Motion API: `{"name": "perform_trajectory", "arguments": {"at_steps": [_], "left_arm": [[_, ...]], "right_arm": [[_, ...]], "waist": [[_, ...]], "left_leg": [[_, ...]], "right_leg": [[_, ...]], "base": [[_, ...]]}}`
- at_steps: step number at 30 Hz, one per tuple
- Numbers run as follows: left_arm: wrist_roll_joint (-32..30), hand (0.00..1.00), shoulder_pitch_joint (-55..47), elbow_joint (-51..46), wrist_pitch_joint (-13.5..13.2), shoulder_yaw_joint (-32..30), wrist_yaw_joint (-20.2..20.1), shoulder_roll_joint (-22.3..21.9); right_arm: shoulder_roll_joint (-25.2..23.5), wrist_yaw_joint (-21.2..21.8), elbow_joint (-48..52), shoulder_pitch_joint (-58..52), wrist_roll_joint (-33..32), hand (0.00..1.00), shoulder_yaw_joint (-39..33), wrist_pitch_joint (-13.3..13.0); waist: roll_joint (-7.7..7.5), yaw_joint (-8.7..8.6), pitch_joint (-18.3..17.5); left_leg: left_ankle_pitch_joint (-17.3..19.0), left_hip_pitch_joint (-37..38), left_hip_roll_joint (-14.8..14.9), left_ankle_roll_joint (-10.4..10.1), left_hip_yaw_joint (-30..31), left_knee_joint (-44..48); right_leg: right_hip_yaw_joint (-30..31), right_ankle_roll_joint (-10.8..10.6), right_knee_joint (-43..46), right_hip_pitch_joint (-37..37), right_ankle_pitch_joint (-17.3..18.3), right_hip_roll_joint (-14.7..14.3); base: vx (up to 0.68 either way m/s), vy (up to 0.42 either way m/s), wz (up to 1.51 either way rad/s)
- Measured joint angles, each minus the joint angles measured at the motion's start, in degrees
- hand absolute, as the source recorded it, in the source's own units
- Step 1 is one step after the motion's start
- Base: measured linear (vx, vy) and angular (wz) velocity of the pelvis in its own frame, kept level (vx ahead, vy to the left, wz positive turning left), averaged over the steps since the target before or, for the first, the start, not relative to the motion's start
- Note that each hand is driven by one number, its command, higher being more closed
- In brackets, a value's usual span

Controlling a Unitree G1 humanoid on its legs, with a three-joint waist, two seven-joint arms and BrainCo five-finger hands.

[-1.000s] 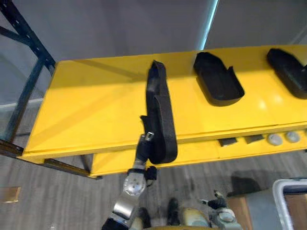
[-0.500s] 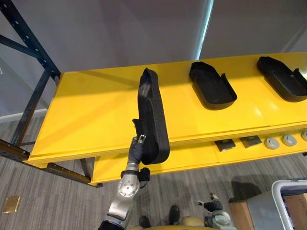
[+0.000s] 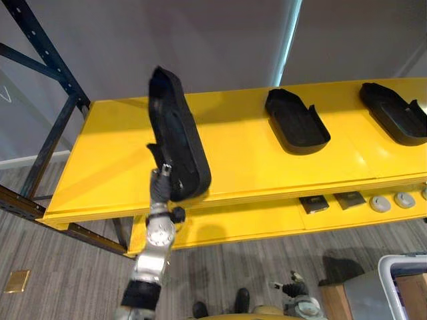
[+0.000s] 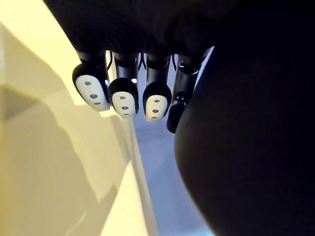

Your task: Walk over and take plastic housings, then place them on the shelf

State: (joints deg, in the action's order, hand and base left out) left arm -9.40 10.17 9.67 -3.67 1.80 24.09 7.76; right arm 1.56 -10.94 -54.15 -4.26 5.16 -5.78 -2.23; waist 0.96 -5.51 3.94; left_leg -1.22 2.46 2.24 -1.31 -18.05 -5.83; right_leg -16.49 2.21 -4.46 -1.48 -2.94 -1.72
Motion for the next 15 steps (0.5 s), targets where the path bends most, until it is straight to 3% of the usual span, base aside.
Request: {"name": "perform_trajectory", "arguments": {"at_steps": [8,15], "left_arm": [[-6.56,1.00,15.61,12.89,5.66,-3.16,1.09,7.59],[-10.56,1.00,24.76,22.31,8.79,-4.04,0.96,12.84]], "right_arm": [[-0.01,1.18,0.47,0.34,0.22,0.00,-0.05,-0.03],[-0.06,1.25,1.60,0.71,0.23,0.00,-0.15,-0.38]], "waist": [[-0.21,-0.47,0.07],[-0.82,-0.77,1.91]], "left_leg": [[-0.49,-3.76,-0.23,0.32,-0.88,0.37],[-2.02,-6.70,-0.25,0.43,-1.15,0.38]], "right_leg": [[1.34,0.06,-1.13,-3.46,-1.88,-0.06],[2.60,0.97,-0.71,-6.78,-3.27,0.01]], "base": [[0.01,0.032,-0.05],[-0.04,0.030,-0.03]]}}
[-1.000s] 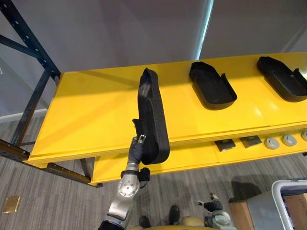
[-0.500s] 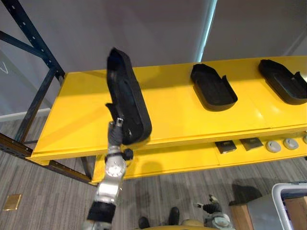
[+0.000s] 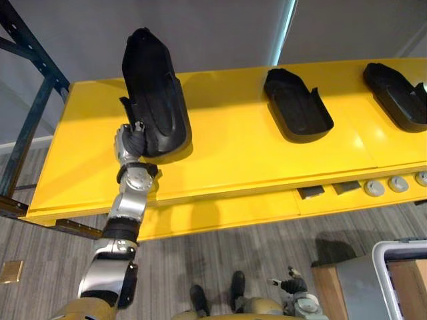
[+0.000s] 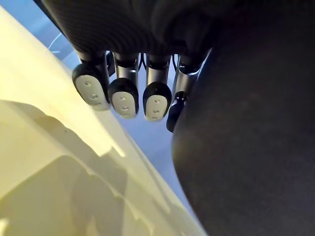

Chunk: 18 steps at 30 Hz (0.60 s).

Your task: Walk over and take plastic housings, then place them on the shelf

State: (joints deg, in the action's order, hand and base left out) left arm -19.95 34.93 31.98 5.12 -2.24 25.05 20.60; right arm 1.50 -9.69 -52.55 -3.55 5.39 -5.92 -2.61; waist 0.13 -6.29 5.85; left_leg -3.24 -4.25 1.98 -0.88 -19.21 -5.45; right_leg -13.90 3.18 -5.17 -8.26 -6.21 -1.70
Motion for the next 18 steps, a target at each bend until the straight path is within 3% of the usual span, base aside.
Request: {"name": "perform_trajectory", "arguments": {"at_steps": [8,9,18], "left_arm": [[-3.51,1.00,3.55,5.19,1.92,-0.18,-0.26,2.67],[-4.19,0.00,4.27,5.93,1.94,-0.15,-0.44,2.67],[-6.73,0.00,7.11,7.45,2.63,-0.58,-1.17,2.73]], "right_arm": [[-0.14,0.00,0.88,0.91,-0.04,0.00,0.19,-1.47],[-0.18,0.00,1.12,0.85,-0.04,0.00,0.19,-1.47],[-0.47,-0.06,1.81,0.84,-0.03,0.00,0.32,-1.57]], "waist": [[-0.24,-0.66,2.11],[-0.24,-0.66,2.13],[-0.22,-0.52,2.96]], "left_leg": [[-0.91,-2.86,0.08,-0.45,-1.51,-0.42],[-1.00,-3.14,0.09,-0.56,-1.57,-0.42],[-1.18,-3.03,0.12,-0.43,-2.44,-0.41]], "right_leg": [[1.95,0.31,0.30,-3.62,-1.02,-0.05],[1.99,0.31,0.38,-3.99,-1.02,-0.05],[2.68,0.50,0.50,-4.14,-1.16,-0.07]], "base": [[-0.07,0.026,-0.11],[0.00,0.000,0.00],[0.03,0.043,-0.04]]}}
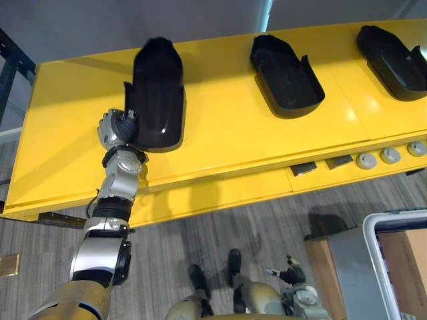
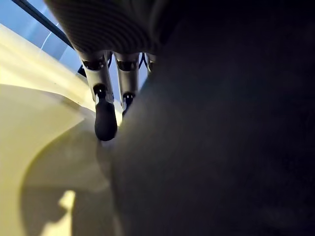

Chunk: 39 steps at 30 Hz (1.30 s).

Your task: Walk over and take plastic housings, then place them on the shelf

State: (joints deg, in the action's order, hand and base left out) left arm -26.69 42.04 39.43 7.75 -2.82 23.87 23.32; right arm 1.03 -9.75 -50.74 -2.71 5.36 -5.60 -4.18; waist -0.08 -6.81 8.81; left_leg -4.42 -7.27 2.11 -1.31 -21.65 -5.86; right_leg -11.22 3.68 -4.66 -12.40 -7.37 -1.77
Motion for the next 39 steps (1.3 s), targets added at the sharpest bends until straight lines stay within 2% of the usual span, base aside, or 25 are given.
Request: {"name": "perform_trajectory", "arguments": {"at_steps": [5,11,14,18,19,21,22,26,29,34,35,39], "left_arm": [[2.68,0.00,2.04,1.01,0.32,-2.41,1.35,-0.13],[7.48,0.00,2.02,1.04,0.39,-4.54,2.62,-0.93],[10.00,0.00,1.36,-1.22,0.38,-5.50,3.31,-3.05],[10.85,0.00,-3.99,-17.10,-0.53,-3.79,5.35,-8.12],[10.69,0.00,-7.24,-23.54,-2.16,-1.88,5.64,-9.86],[10.42,0.00,-10.55,-29.07,-3.29,0.13,6.38,-11.70],[9.66,1.00,-13.16,-32.87,-4.41,1.32,6.42,-13.15],[5.56,1.00,-22.95,-42.62,-7.24,5.22,6.37,-16.54],[2.78,1.00,-30.94,-46.00,-9.65,8.16,6.00,-18.05],[1.16,1.00,-37.64,-45.65,-11.49,9.66,3.29,-17.31],[1.16,1.00,-38.27,-45.53,-11.54,9.62,2.47,-17.31],[1.16,1.00,-38.55,-42.38,-12.12,9.58,2.17,-17.32]], "right_arm": [[0.12,-0.01,-0.06,-0.01,0.00,0.00,1.14,0.00],[0.15,0.01,-0.09,-0.03,-0.01,0.00,1.26,0.04],[0.18,0.01,-0.09,-0.09,-0.01,0.00,1.30,0.08],[0.64,-0.02,0.33,-0.52,-0.20,0.00,2.15,0.08],[0.64,-0.03,0.35,-0.51,-0.24,0.00,2.16,0.06],[0.71,-0.04,0.33,-0.65,-0.31,0.00,2.14,0.05],[0.79,-0.04,0.30,-0.69,-0.33,0.00,2.13,0.02],[0.87,-0.08,0.25,-1.23,-0.71,0.00,1.93,-0.51],[1.30,-0.07,0.20,-1.77,-0.82,0.00,1.91,-0.87],[1.58,-0.07,-0.12,-1.94,-0.78,0.00,1.92,-0.93],[1.61,-0.08,-0.13,-1.93,-0.74,0.00,2.01,-0.90],[1.58,-0.09,-0.12,-1.92,-0.73,0.00,2.13,-0.84]], "waist": [[0.04,1.18,0.02],[0.04,1.25,0.03],[0.04,1.27,0.03],[0.13,1.30,0.05],[0.19,1.30,0.02],[0.42,1.29,-0.03],[0.56,1.34,-0.03],[0.89,1.47,-0.19],[1.50,1.96,-0.57],[1.91,3.83,-0.76],[1.93,4.03,-0.77],[1.89,4.07,-0.79]], "left_leg": [[0.01,0.15,-0.02,-0.03,-0.40,0.03],[-0.01,0.56,0.04,-0.01,-0.39,-0.01],[0.02,0.68,-0.01,-0.03,-0.18,-0.02],[0.23,0.11,-0.09,-0.26,0.99,-0.05],[0.20,0.00,-0.09,-0.29,1.39,-0.05],[0.19,0.01,-0.08,-0.28,1.73,-0.05],[0.06,0.01,-0.09,-0.10,1.94,-0.05],[-0.02,0.18,-0.11,0.03,2.51,-0.03],[0.07,0.48,-0.10,-0.02,3.33,-0.02],[0.11,1.67,0.01,-0.09,3.11,-0.03],[0.10,1.68,0.03,-0.11,3.13,-0.04],[0.06,1.62,-0.06,-0.13,3.15,-0.04]], "right_leg": [[0.28,0.00,0.03,0.04,0.01,0.00],[0.42,0.02,0.77,0.06,-0.01,0.00],[0.43,0.02,1.08,0.05,-0.01,0.09],[-0.30,-0.19,0.63,0.04,0.15,0.22],[-0.74,-0.05,0.56,0.06,0.06,0.26],[-1.05,0.04,0.56,0.20,0.00,0.26],[-1.20,0.03,0.55,0.28,0.00,0.26],[-1.15,0.03,0.53,0.68,0.00,0.29],[-0.74,0.02,0.40,1.36,0.00,0.30],[-0.02,-0.30,0.41,2.50,0.21,0.06],[0.01,-0.93,0.41,2.51,0.63,0.06],[0.13,-1.10,0.24,2.41,0.76,0.09]], "base": [[0.02,0.033,-0.03],[-0.02,0.020,-0.01],[-0.03,0.030,0.01],[-0.01,0.025,0.12],[0.03,0.028,0.13],[0.04,0.033,0.10],[0.05,0.039,0.06],[0.04,0.048,0.06],[0.02,0.055,0.13],[-0.01,0.034,0.00],[-0.03,0.038,0.00],[-0.01,0.028,-0.02]]}}
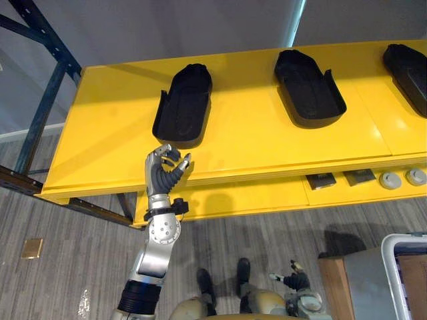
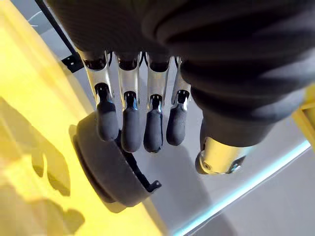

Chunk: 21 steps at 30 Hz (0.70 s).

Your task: Walk over and take plastic housings, then place them on the shelf

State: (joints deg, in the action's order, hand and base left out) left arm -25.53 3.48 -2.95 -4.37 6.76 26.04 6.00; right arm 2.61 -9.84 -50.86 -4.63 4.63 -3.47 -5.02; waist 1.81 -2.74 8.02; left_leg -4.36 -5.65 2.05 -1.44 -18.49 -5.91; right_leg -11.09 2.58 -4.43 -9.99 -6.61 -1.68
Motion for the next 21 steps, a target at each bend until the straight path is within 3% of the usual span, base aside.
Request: {"name": "perform_trajectory", "arguments": {"at_steps": [7,13,21], "left_arm": [[-0.45,1.00,2.54,7.31,1.41,-0.95,-0.76,0.01],[-1.68,1.00,2.59,8.12,0.57,-0.34,-0.75,0.64],[-2.84,1.00,6.72,10.95,1.95,-0.84,0.19,2.37]], "right_arm": [[-0.18,-0.02,0.09,0.11,0.01,0.00,0.14,0.24],[-0.44,-0.02,0.34,0.23,0.30,0.00,0.25,0.37],[-0.51,-0.01,0.49,0.27,0.39,0.00,1.59,0.41]], "waist": [[-0.20,-0.46,-0.13],[-0.82,-0.32,-0.34],[-1.42,-1.17,-0.38]], "left_leg": [[0.06,-0.79,-0.15,-0.03,-0.57,0.01],[0.07,-0.72,-0.28,-0.01,-1.06,0.02],[0.20,-2.60,-0.34,0.24,-3.19,0.01]], "right_leg": [[0.11,-0.62,-1.17,-0.32,-0.34,0.11],[0.36,-0.75,-1.17,-0.30,-0.43,0.25],[1.65,-1.60,-1.28,-2.69,-1.09,0.54]], "base": [[0.04,0.051,-0.01],[0.04,0.056,0.00],[-0.04,0.037,-0.06]]}}
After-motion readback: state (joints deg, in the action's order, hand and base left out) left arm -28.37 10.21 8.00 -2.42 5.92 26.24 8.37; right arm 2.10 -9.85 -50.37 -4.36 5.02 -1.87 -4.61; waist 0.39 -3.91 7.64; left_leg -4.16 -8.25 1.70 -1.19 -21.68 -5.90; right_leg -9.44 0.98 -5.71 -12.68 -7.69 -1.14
